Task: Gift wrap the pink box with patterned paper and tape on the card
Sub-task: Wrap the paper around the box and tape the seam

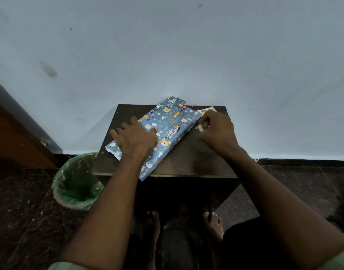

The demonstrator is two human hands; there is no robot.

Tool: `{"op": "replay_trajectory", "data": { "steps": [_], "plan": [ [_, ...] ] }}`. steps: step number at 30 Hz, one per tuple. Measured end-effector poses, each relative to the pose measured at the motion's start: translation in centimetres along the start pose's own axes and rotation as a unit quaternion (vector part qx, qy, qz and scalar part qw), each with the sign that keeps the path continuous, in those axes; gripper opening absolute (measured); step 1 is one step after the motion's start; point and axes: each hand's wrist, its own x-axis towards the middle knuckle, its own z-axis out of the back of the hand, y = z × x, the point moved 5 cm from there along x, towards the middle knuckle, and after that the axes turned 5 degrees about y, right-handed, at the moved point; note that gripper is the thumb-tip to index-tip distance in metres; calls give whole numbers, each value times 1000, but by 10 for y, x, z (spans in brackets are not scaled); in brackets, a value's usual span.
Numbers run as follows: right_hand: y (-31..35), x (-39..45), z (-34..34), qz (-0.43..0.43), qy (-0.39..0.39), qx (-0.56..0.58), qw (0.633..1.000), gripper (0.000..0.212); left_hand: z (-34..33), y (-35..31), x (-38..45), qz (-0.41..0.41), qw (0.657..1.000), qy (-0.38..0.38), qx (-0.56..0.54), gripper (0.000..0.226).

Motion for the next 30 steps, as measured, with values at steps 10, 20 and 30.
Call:
{"op": "replay_trajectory", "data": {
  "steps": [10,20,30],
  "plan": [
    [36,-33,-56,62,118,-158,978,13,7,29,1,-47,992,2,-119,33],
    [68,-64,-85,168,158,-125,965,18,10,43,-7,-158,960,69,-219,38],
    [37,-37,-37,54,67,-78,993,8,13,-8,-30,-237,949,57,-200,36]
  ]
}}
